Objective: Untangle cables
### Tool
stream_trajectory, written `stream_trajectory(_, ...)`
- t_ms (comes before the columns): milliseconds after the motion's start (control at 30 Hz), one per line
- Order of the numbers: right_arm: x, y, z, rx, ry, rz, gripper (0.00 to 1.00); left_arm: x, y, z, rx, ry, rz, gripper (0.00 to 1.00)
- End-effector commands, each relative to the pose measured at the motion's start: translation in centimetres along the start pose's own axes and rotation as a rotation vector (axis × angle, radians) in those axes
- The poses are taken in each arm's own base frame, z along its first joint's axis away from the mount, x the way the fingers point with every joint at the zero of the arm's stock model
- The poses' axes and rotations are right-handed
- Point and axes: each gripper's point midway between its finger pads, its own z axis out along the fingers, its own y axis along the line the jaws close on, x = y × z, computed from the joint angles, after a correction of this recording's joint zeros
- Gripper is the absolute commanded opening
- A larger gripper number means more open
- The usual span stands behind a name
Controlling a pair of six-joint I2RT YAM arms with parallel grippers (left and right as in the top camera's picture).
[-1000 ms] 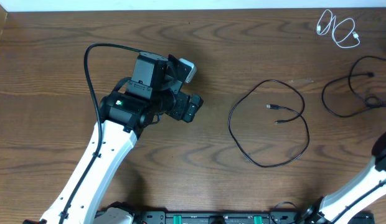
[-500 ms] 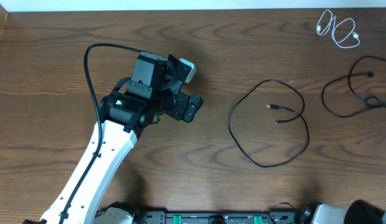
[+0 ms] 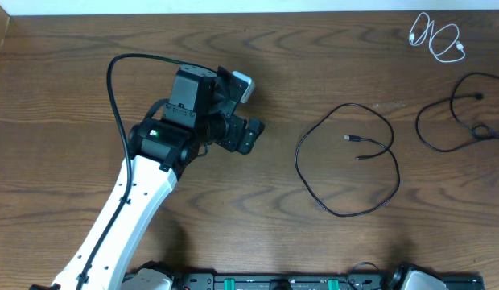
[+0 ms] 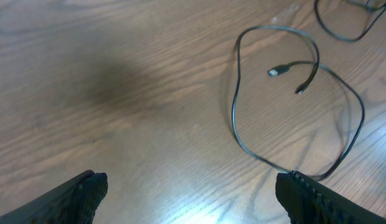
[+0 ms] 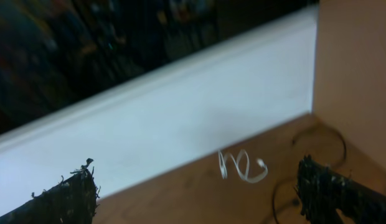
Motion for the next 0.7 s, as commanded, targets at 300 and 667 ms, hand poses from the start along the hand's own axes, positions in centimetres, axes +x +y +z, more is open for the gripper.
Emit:
stream_trajectory(300,-1.1,1.6,-2.5,-0.055,-0.059,-0.008,0.99,-1.3,-0.7,-0.3,0.039,-0.045,-0.046,0.91)
stream_trajectory(667,5.1,0.1,-1.2,-0.006,0.202,0.080,0.99,0.5,-3.9,6.8,0.108,0.091,-0.192,0.91)
